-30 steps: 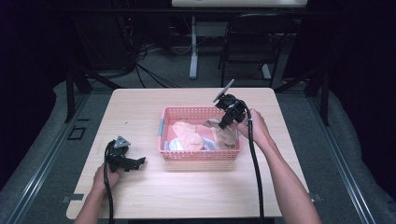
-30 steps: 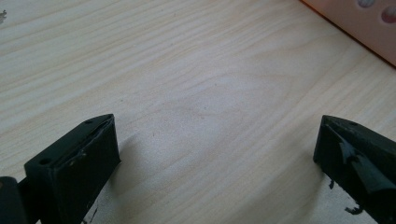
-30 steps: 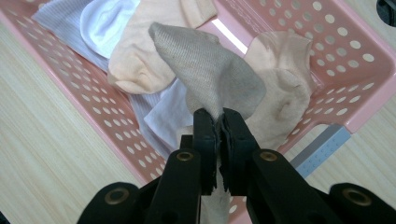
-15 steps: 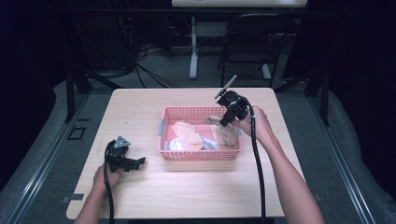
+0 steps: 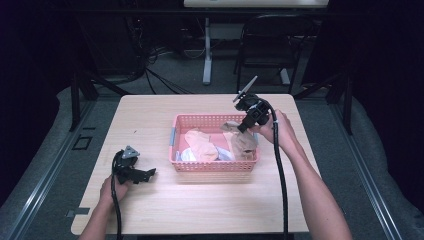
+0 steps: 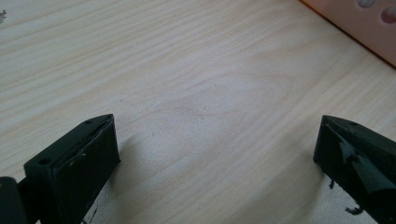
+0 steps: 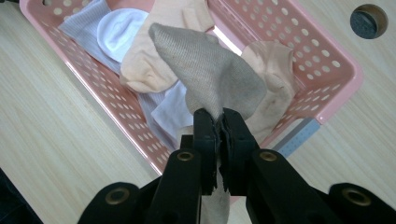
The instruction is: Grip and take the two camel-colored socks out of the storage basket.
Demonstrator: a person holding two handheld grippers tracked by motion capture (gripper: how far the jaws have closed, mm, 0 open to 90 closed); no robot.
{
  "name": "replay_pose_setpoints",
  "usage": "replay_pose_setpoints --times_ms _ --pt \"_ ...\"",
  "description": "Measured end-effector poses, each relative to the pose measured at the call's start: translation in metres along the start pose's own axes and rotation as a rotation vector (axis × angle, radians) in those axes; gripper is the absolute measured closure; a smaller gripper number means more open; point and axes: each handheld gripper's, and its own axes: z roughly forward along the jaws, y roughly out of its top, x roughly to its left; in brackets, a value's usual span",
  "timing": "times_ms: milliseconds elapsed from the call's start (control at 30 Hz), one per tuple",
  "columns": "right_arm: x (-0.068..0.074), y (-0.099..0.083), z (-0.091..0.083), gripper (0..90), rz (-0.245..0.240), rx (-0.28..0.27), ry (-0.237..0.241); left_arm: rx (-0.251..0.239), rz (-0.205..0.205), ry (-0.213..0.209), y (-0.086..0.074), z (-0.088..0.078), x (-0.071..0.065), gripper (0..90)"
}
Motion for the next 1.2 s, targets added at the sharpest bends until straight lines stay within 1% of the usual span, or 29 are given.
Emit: replay_pose_setpoints --times_ms 67,100,200,433,467,600,633,667,733,767,867,967,1033,1167,1200 --pt "-0.003 -0.002 -0.005 85.9 0.011 -0.004 0.004 0.001 0.0 0.004 0.0 0.0 0.0 0.0" --pt "-0.005 -0.004 -0.011 85.9 0.01 0.005 -0.005 0.002 0.001 0.005 0.0 0.0 0.0 0.0" --pt "-0.008 -0.007 -0.015 85.9 0.012 0.009 -0.018 0.002 0.001 0.007 0.0 -0.001 0.0 0.0" --pt "-0.019 -0.022 -0.031 85.8 0.042 -0.012 -0.021 0.002 -0.003 0.008 0.0 -0.001 -0.001 0.0" --pt "-0.021 -0.024 -0.034 85.8 0.045 -0.006 -0.032 0.002 -0.003 0.008 0.0 -0.001 -0.001 0.0" --pt "-0.03 -0.035 -0.041 85.8 0.068 -0.015 -0.052 0.002 -0.003 0.008 0.0 -0.001 -0.001 0.0" --pt "-0.032 -0.037 -0.044 85.8 0.068 -0.005 -0.058 0.001 -0.002 0.007 0.0 -0.001 -0.001 0.0" --pt "-0.033 -0.04 -0.045 85.8 0.075 -0.015 -0.062 0.001 -0.002 0.007 0.0 -0.001 -0.001 0.0" --pt "-0.038 -0.046 -0.051 85.8 0.081 -0.008 -0.069 0.002 -0.002 0.008 0.0 -0.001 -0.001 0.0" --pt "-0.039 -0.048 -0.053 85.8 0.088 -0.015 -0.072 0.002 -0.002 0.008 0.0 -0.001 -0.001 0.0" --pt "-0.045 -0.055 -0.058 85.8 0.102 -0.022 -0.078 0.002 -0.002 0.008 0.0 -0.001 -0.001 0.0" --pt "-0.051 -0.061 -0.064 85.8 0.115 -0.015 -0.091 0.002 -0.002 0.008 0.0 -0.001 -0.001 0.0" --pt "-0.053 -0.065 -0.066 85.8 0.128 -0.016 -0.098 0.002 -0.002 0.008 0.0 -0.001 -0.001 0.0" --pt "-0.058 -0.072 -0.07 85.8 0.133 -0.011 -0.108 0.001 -0.002 0.008 0.0 -0.001 -0.001 0.0" --pt "-0.059 -0.074 -0.07 85.8 0.142 -0.019 -0.103 0.001 -0.002 0.008 0.0 -0.001 -0.001 0.0"
